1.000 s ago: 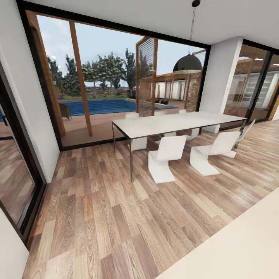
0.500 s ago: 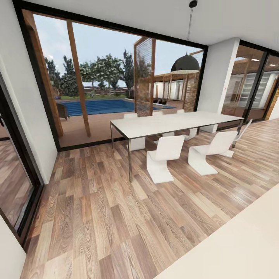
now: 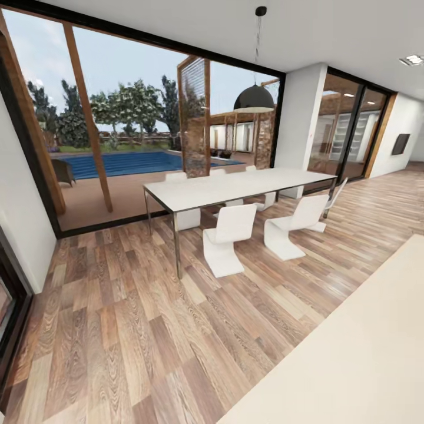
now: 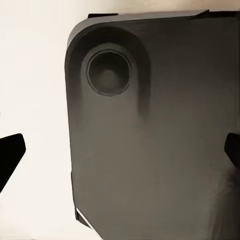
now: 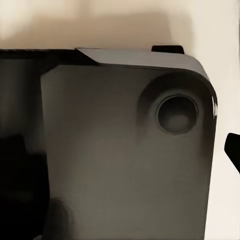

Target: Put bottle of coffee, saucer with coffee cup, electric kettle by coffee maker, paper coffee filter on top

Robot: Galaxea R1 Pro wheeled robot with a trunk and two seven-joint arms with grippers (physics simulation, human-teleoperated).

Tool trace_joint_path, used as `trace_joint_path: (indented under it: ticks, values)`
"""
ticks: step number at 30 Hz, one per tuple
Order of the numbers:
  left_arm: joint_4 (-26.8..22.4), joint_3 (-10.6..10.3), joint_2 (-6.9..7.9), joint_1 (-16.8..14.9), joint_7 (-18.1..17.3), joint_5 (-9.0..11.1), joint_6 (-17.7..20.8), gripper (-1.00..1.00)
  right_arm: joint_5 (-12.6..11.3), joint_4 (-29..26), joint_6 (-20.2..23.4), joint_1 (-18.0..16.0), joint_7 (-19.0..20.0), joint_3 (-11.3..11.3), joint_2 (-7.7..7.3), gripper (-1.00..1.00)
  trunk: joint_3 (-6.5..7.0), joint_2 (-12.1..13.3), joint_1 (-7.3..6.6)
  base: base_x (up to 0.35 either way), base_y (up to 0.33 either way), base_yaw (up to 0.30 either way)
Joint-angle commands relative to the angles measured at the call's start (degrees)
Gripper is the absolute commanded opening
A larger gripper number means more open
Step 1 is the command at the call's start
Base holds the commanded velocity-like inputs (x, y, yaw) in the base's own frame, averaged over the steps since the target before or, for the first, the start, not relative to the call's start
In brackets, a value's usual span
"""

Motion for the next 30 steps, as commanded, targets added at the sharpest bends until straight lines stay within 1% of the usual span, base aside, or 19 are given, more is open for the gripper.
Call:
trace_joint_path:
  ticks: [1,6,9,12,16,30]
  values:
    - [-0.06,0.0,-0.04,0.02,-0.01,0.01,-6.18,1.0,0.02,-0.11,-0.03,-0.01,0.04,-0.04,0.0,1.0,-0.05,-0.03,0.0,0.0,0.0,-0.264]
    - [-0.11,0.21,-0.08,0.02,0.14,0.42,-6.34,1.0,0.13,-0.25,-0.07,-0.01,0.04,0.15,0.06,1.0,-0.05,-0.03,0.0,0.0,0.0,-0.261]
    - [-0.11,0.24,0.0,0.02,0.13,1.73,-6.49,1.0,0.21,-0.26,-0.17,-0.01,0.04,0.28,0.08,1.0,-0.05,-0.03,0.0,0.0,0.0,-0.231]
    - [-0.12,0.25,0.17,0.02,0.16,2.32,-6.52,1.0,0.22,-0.26,-0.2,-0.01,0.04,0.3,0.05,1.0,-0.05,-0.03,0.0,0.0,0.0,-0.253]
    - [-0.1,0.25,0.49,0.02,-0.03,2.27,-6.51,1.0,0.23,-0.26,-0.2,-0.01,0.04,0.31,0.03,1.0,-0.05,-0.03,0.0,0.0,0.0,-0.264]
    - [-0.12,0.23,0.82,0.02,-0.08,2.2,-6.51,1.0,0.23,-0.27,-0.2,-0.01,0.04,0.31,0.02,1.0,-0.05,-0.03,0.0,0.0,0.0,-0.267]
